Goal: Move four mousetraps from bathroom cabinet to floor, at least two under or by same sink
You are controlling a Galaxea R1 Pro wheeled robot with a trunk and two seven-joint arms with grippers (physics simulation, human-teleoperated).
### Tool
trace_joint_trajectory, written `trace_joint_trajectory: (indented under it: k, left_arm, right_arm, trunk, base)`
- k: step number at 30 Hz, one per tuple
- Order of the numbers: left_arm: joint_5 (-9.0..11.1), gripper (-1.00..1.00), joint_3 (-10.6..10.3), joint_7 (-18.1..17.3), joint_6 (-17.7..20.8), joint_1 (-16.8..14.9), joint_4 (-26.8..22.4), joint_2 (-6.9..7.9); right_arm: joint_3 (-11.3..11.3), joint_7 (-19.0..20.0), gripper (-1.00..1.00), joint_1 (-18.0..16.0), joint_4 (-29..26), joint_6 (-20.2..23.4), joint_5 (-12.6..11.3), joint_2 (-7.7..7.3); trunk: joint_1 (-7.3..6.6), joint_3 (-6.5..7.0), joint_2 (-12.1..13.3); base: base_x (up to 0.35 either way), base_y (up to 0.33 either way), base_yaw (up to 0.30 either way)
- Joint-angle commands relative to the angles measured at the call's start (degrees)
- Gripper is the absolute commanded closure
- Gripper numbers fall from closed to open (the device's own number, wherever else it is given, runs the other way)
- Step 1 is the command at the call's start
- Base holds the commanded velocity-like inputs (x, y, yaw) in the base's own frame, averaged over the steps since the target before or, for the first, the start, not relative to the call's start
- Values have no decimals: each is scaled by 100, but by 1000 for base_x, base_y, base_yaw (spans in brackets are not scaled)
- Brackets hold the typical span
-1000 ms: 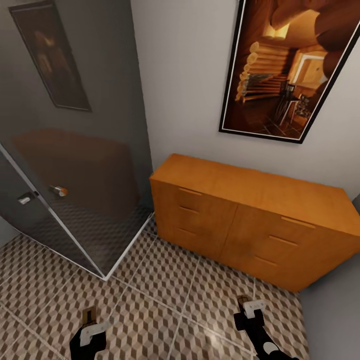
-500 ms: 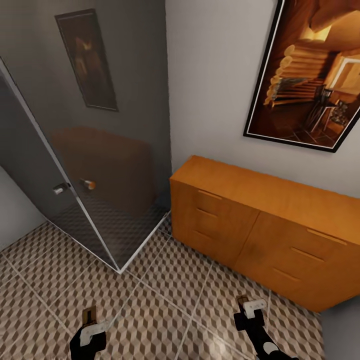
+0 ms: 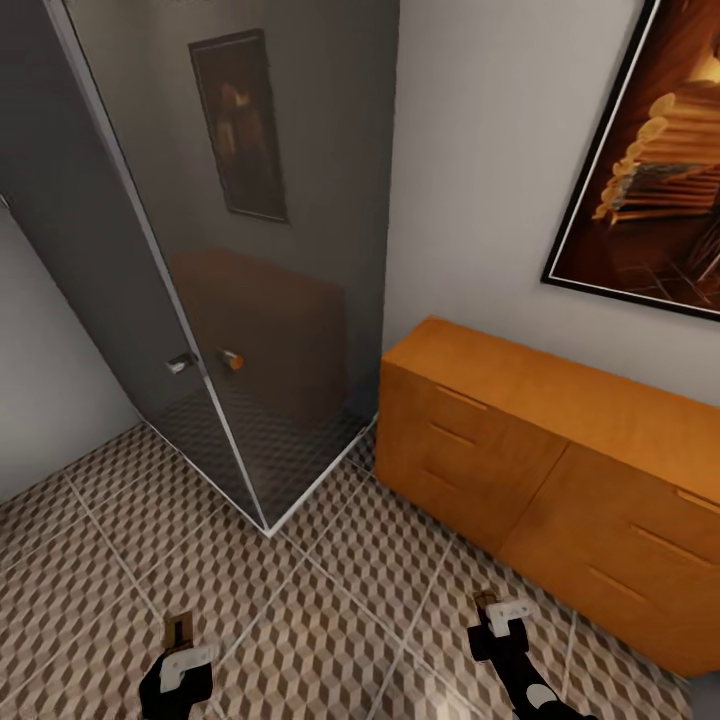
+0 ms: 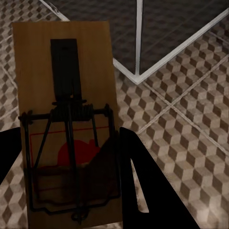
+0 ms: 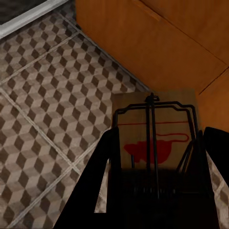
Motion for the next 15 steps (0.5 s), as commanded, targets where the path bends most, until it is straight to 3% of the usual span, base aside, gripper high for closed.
trace_joint_trajectory:
  k: [1, 15]
  left_arm:
    - [-18, 100, -46, 71, -27, -12, 22, -3]
    - [-18, 100, -46, 71, -27, -10, 22, -3]
  right_arm:
    - [48, -31, 100, -3, 2, -14, -17, -3]
    - [48, -31, 100, -3, 2, -14, -17, -3]
  trunk:
    - [3, -7, -10]
    - [3, 31, -10]
  base:
    - [0, 0, 272]
    - [0, 0, 273]
